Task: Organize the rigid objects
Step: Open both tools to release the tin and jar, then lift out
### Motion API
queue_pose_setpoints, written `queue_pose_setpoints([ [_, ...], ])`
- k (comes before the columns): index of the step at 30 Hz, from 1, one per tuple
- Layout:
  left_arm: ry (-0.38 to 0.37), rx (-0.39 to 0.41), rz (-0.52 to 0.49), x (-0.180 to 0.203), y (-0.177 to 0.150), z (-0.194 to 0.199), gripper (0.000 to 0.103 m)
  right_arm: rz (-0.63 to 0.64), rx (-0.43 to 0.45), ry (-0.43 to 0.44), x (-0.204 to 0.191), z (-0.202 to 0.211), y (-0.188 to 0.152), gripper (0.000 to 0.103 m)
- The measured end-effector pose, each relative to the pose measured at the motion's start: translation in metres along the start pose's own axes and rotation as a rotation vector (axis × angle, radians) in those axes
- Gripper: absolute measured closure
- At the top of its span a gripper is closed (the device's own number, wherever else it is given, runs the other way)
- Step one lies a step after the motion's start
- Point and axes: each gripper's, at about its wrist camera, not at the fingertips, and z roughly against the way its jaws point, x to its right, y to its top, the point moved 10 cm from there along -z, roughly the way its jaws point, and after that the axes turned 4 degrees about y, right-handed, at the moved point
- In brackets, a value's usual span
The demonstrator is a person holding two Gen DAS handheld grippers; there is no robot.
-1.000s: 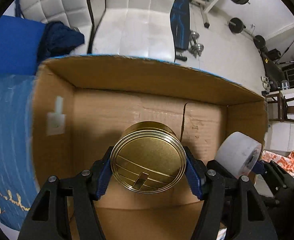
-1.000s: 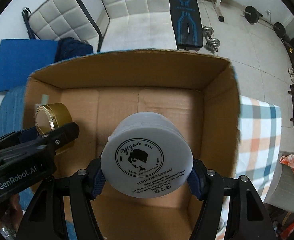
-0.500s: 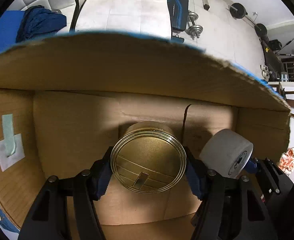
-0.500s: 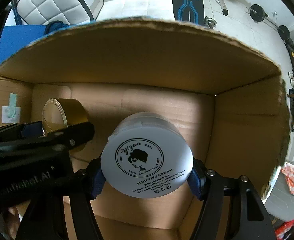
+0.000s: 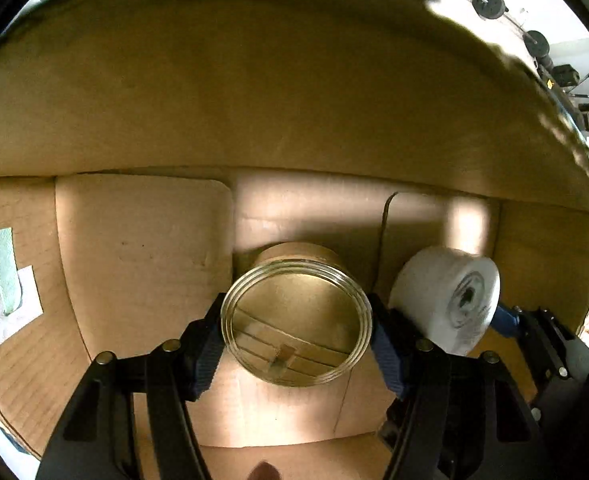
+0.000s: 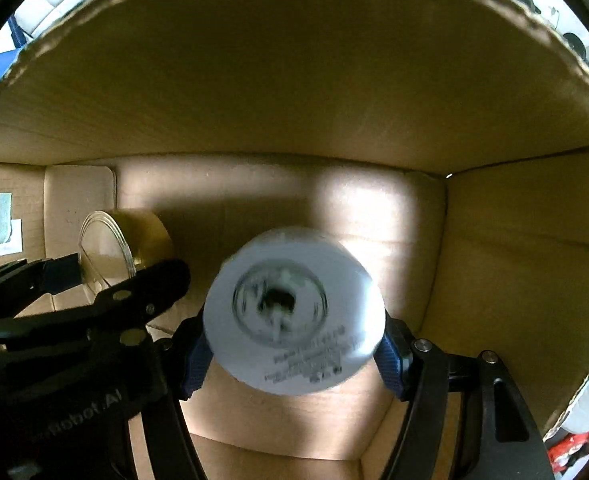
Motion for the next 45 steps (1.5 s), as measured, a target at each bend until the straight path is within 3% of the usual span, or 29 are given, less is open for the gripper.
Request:
queue_pose_setpoints([
  [2, 0.005, -0.007, -0.001, 0.001, -0.002, 0.002, 0.031, -0.004, -0.003, 0.005, 0.000, 0.001, 0.001, 0.029],
  [6, -0.009, 0.002, 0.000, 0.007, -0.001, 0.010, 0.028, -0.012, 0.014, 0.028, -0.002, 0.008, 0.002, 0.024],
  [8, 0.005, 0.017, -0.004, 0.009, -0.003, 0.018, 0.015, -0.012, 0.018, 0.028, -0.002, 0.012, -0.001, 0.023],
  [12, 0.039, 0.059, -0.023, 0.010, -0.012, 0.037, 0.006, -0.012, 0.025, 0.044, -0.006, 0.021, -0.013, 0.016],
  [16, 0.063, 0.122, -0.027, 0.009, -0.026, 0.057, 0.005, -0.030, 0.054, 0.058, -0.009, 0.035, -0.032, 0.000],
  [28, 0.086, 0.326, 0.010, -0.026, -0.080, 0.111, 0.005, -0.046, 0.195, 0.003, -0.017, 0.084, -0.079, 0.000],
  [35, 0.130, 0.435, 0.011, -0.048, -0.115, 0.137, 0.005, -0.042, 0.274, -0.027, -0.016, 0.117, -0.133, 0.000],
  [45, 0.136, 0.526, -0.001, -0.044, -0.170, 0.163, 0.005, -0.015, 0.378, -0.022, -0.020, 0.170, -0.202, 0.000],
])
